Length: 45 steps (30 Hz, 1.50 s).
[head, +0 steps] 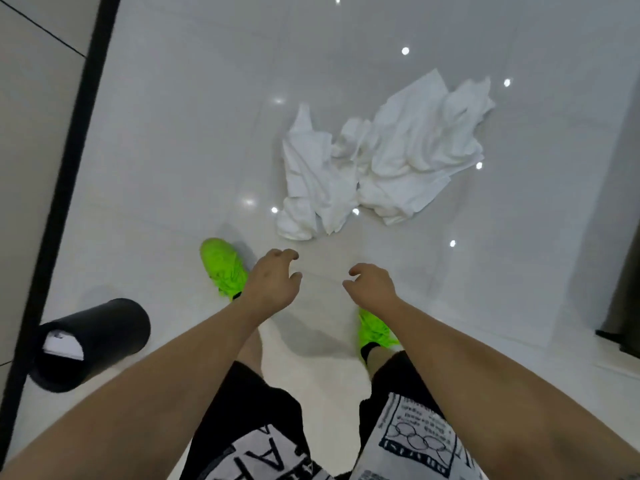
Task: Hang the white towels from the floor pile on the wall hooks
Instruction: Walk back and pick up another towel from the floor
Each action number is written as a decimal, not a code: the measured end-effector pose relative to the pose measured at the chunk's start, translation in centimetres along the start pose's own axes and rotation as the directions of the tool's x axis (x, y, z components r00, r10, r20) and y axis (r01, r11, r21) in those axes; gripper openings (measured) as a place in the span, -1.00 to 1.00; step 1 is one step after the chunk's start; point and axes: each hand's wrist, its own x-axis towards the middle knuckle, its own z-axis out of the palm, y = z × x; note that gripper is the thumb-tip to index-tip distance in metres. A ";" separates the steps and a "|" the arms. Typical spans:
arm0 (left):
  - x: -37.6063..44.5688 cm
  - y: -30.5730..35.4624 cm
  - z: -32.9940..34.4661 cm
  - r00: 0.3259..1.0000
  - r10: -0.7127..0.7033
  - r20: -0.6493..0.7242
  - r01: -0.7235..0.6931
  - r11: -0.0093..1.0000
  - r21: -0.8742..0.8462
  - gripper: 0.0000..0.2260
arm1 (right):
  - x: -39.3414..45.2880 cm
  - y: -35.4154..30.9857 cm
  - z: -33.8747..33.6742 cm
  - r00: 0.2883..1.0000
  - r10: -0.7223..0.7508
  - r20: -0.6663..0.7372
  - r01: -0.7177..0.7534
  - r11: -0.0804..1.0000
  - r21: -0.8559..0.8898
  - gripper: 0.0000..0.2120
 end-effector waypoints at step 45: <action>20.6 0.2 -10.9 0.956 0.275 0.099 -0.286 0.951 0.115 -0.63 | 12.7 -15.9 -4.5 0.888 0.067 -0.454 0.059 0.964 0.258 -0.92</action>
